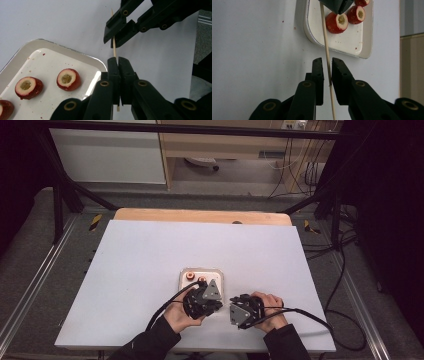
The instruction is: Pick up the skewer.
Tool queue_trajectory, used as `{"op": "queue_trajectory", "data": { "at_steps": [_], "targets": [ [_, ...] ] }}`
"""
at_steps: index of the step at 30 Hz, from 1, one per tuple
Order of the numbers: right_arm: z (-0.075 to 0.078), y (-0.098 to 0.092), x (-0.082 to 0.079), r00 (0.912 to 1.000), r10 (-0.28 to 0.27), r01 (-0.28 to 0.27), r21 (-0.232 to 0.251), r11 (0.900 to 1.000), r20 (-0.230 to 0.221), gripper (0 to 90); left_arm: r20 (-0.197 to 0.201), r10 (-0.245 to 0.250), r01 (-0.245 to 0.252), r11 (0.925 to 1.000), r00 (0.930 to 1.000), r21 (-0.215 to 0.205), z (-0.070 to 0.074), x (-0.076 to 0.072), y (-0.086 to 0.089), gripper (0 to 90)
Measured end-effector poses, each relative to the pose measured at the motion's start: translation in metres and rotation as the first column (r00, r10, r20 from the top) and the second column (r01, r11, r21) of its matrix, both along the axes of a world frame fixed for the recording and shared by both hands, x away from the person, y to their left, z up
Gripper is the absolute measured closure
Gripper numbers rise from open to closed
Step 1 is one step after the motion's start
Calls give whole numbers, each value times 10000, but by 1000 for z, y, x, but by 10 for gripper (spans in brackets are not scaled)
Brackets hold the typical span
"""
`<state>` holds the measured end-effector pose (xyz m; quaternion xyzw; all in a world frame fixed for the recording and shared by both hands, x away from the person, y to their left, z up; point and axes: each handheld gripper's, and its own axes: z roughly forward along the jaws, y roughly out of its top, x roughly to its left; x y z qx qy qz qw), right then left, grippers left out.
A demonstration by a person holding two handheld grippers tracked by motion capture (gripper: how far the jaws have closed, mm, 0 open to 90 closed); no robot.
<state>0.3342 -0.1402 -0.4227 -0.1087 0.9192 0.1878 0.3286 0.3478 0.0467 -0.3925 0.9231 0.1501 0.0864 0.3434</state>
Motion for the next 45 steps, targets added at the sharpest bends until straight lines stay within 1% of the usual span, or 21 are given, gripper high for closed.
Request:
{"op": "queue_trajectory", "data": {
  "at_steps": [3,8,10,11,18,21,22,23,25,26,27,28,29,31,32,34,37,40,42,44,45],
  "targets": [
    [0,0,-1,9999,0,0,-54,10000,123,827,-16,-30,30,10000,10000,-7,0,0,0,885],
    [0,0,-2,9981,362,-353,-195,9992,490,848,-47,-39,39,10000,10000,-37,0,0,1,885],
    [-1,0,-3,9980,393,-379,-308,9988,486,867,-59,-41,40,10000,10000,-41,-1,0,1,885],
    [-2,0,-3,9976,461,-436,-481,9979,517,881,-72,-44,44,10000,10000,-46,-1,0,1,885],
    [-1,0,-4,9964,543,-502,-624,9968,653,887,-88,-53,53,10000,9999,-39,-1,0,1,884],
    [-1,0,-4,9952,615,-567,-640,9963,756,888,-215,12,-13,10000,9998,-51,-1,2,2,877],
    [0,0,-5,9952,526,-470,-693,9965,822,888,-279,82,-83,10000,9996,-35,-1,2,3,796],
    [0,0,-5,9945,496,-427,-751,9963,920,888,-365,151,-150,9999,9992,37,-1,3,3,796],
    [2,1,-6,9923,487,-387,-884,9953,1137,888,-552,312,-299,9993,9980,230,-1,5,3,716],
    [3,3,-6,9880,637,-453,-1308,9904,1405,887,-634,355,-337,9990,9974,292,-1,7,3,683],
    [3,3,-6,9880,637,-453,-1308,9904,1405,887,-745,397,-368,9985,9964,394,-1,8,3,683],
    [4,4,-5,9857,751,-529,-1464,9878,1508,887,-834,442,-399,9979,9955,520,-1,10,3,672],
    [5,6,-6,9856,741,-506,-1530,9869,1520,887,-958,468,-414,9975,9943,578,-1,11,3,670],
    [7,9,-5,9826,834,-552,-1679,9842,1658,887,-1246,535,-442,9961,9908,762,-1,13,1,692],
    [7,11,-4,9794,1023,-701,-1820,9808,1740,886,-1339,600,-486,9950,9892,872,-1,14,0,706],
    [7,15,-4,9765,1099,-698,-2108,9750,1852,886,-1433,593,-437,9930,9879,1093,-1,16,-2,733],
    [7,20,-4,9725,1318,-850,-2343,9684,1919,886,-1480,712,-515,9897,9864,1332,0,17,-5,780],
    [6,24,-5,9697,1348,-779,-2649,9611,2037,886,-1627,782,-536,9872,9836,1501,-1,19,-8,828],
    [7,27,-5,9636,1596,-946,-2845,9540,2146,886,-1650,818,-546,9851,9829,1633,-3,20,-8,855],
    [7,27,-5,9633,1606,-963,-2814,9547,2152,886,-1679,840,-550,9838,9822,1704,-4,20,-8,864],
    [7,27,-5,9614,1679,-1029,-2808,9542,2181,885,-1686,858,-564,9834,9819,1725,-4,21,-8,874]
  ]
}}
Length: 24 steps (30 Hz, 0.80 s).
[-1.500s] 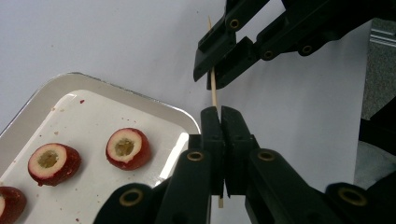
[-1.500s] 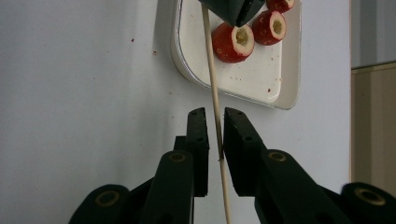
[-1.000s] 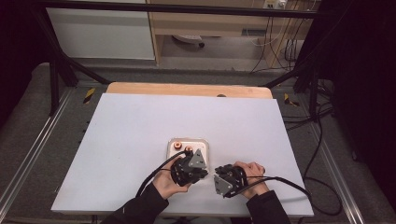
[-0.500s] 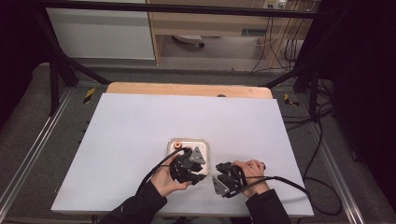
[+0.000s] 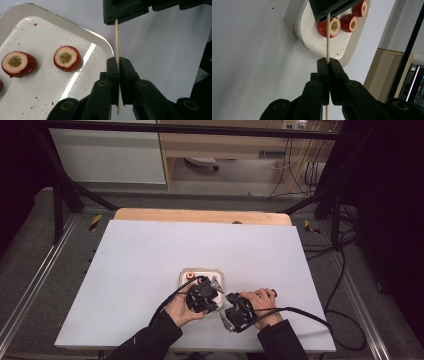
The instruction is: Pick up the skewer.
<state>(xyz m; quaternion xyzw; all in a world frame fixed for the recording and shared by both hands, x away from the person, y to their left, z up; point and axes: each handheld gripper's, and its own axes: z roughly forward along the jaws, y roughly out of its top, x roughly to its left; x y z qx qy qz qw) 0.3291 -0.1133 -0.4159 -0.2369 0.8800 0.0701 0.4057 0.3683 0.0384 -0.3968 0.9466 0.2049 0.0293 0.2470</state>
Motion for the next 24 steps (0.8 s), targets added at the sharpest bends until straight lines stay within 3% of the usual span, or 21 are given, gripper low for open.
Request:
{"op": "queue_trajectory", "data": {
  "at_steps": [8,10,11,14,16,19,20,21,23,24],
  "targets": [
    [0,0,-2,10000,-91,91,6,10000,24,860,297,-2,0,10000,9996,68,-2,-3,-1,884],
    [2,-2,0,9983,-533,547,598,9967,-239,763,419,-16,15,10000,9991,9,-1,-5,1,884],
    [2,-2,0,9983,-533,547,598,9967,-239,763,492,0,1,10000,9988,-21,-1,-5,3,884],
    [6,-7,6,9899,-1194,1305,1614,9782,-771,636,726,135,-126,9998,9973,-132,0,-8,10,884],
    [10,-12,9,9792,-1627,1879,2388,9527,-1214,551,805,205,-194,9997,9965,-149,-1,-8,17,884],
    [13,-22,14,9547,-2247,2817,3480,8942,-1952,478,947,392,-375,9991,9947,-194,-2,-9,28,884],
    [15,-29,18,9343,-2513,3385,4086,8476,-2526,427,987,420,-404,9990,9942,-183,-2,-9,32,883],
    [15,-29,18,9343,-2513,3385,4086,8476,-2526,427,1037,483,-468,9988,9934,-172,-3,-10,35,883],
    [16,-35,21,9063,-2830,4059,4597,7899,-3138,368,1132,618,-599,9980,9917,-199,-5,-11,43,883],
    [16,-38,22,8852,-3048,4496,4779,7546,-3514,341,1171,723,-697,9972,9905,-264,-6,-11,48,883]
  ]
}}
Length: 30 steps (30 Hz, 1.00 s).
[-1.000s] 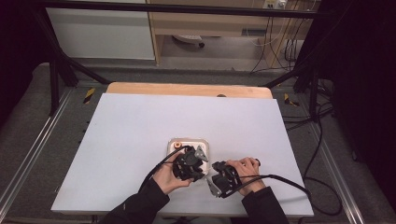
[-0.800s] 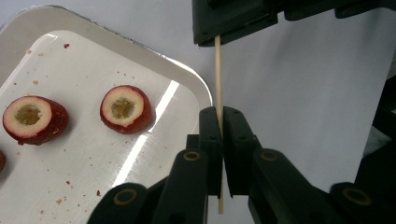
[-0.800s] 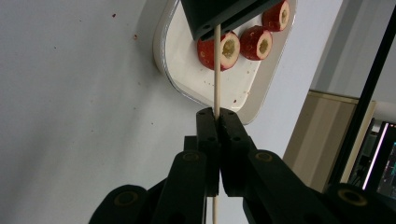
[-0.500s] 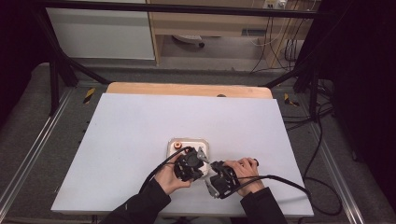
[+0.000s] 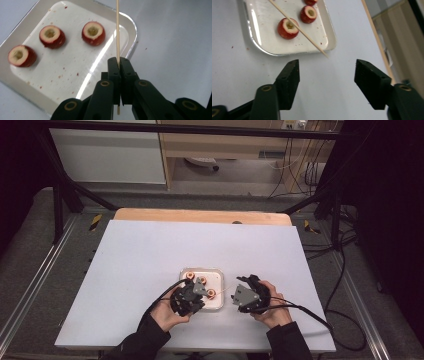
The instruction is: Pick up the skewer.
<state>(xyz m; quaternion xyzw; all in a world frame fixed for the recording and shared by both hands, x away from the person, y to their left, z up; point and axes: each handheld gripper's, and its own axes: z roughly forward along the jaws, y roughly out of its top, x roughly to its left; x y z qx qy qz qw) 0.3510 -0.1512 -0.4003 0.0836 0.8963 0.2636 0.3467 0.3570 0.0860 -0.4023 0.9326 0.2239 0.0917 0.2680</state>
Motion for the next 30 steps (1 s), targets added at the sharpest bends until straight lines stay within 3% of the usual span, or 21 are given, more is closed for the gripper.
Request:
{"op": "queue_trajectory", "data": {
  "at_steps": [2,4,6,9,12,16,18,20,25,28,30],
  "targets": [
    [-1,-6,4,9956,-696,731,566,9957,-621,301,74,219,-218,9995,9997,-226,-1,-2,8,883],
    [-4,-11,7,9818,-1318,1471,1084,9832,-1364,266,184,351,-344,9988,9992,-350,-1,-3,17,883],
    [-6,-15,11,9553,-1891,2275,1564,9611,-2271,227,265,544,-528,9970,9982,-564,-1,-5,25,883],
    [-9,-21,16,9078,-2365,3181,2013,9264,-3463,180,373,837,-803,9931,9958,-854,0,-8,36,883],
    [-8,-23,18,8875,-2447,3486,2215,9107,-3905,130,523,1065,-999,9883,9929,-1153,-2,-11,45,883],
    [-4,-22,20,8700,-2335,3716,2661,8894,-4343,91,513,1316,-1223,9803,9900,-1554,-7,-15,57,883],
    [-1,-21,21,8542,-2336,3906,2768,8779,-4646,55,503,1403,-1299,9767,9888,-1708,-9,-16,62,883],
    [1,-19,24,8425,-2409,4023,2653,8762,-4818,36,561,1514,-1388,9730,9869,-1842,-11,-18,68,883],
    [4,-8,28,8242,-2481,4146,2439,8767,-5090,19,665,1827,-1647,9625,9809,-2154,-12,-20,81,883],
    [5,-1,31,8215,-2316,4064,2501,8788,-5211,18,753,1933,-1713,9575,9782,-2322,-13,-22,87,882],
    [6,4,33,8152,-2246,4083,2547,8766,-5339,17,759,2014,-1782,9544,9766,-2396,-14,-22,90,883]
  ]
}}
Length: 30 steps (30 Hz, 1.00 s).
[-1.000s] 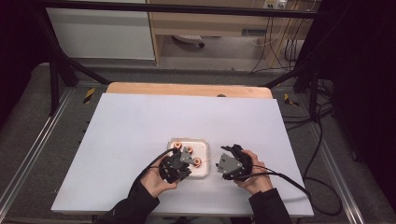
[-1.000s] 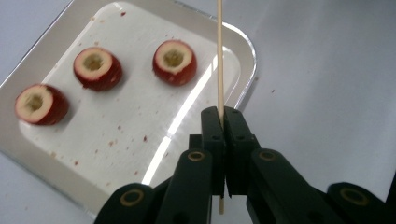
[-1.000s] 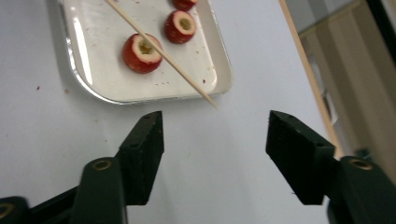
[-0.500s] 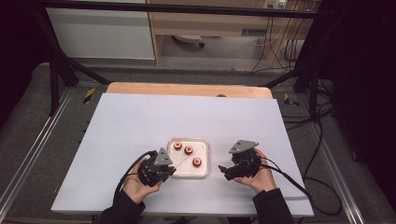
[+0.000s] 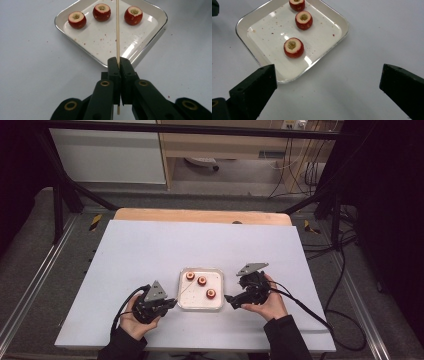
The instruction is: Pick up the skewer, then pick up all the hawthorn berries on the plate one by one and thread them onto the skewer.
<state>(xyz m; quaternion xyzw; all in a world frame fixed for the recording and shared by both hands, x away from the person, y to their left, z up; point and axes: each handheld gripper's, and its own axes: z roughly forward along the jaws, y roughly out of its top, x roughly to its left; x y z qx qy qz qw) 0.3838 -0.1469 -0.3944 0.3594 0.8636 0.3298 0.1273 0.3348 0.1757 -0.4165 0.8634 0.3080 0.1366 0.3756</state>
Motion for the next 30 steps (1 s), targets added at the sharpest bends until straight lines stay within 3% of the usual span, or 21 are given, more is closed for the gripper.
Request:
{"op": "queue_trajectory", "data": {
  "at_steps": [15,19,27,30],
  "targets": [
    [3,34,14,9978,211,-201,172,9997,-624,21,-6,110,-110,9991,9999,-403,-6,-1,10,882],
    [1,43,18,9956,435,-450,-166,9988,-828,51,-21,133,-134,9988,9999,-475,-6,0,11,883],
    [-5,62,31,9761,771,-842,-266,9961,-2032,213,-46,150,-152,9990,9999,-417,-7,1,11,882],
    [-8,67,35,9694,900,-1010,-367,9942,-2284,264,-35,151,-152,9991,9999,-400,-7,1,11,882]
  ]
}}
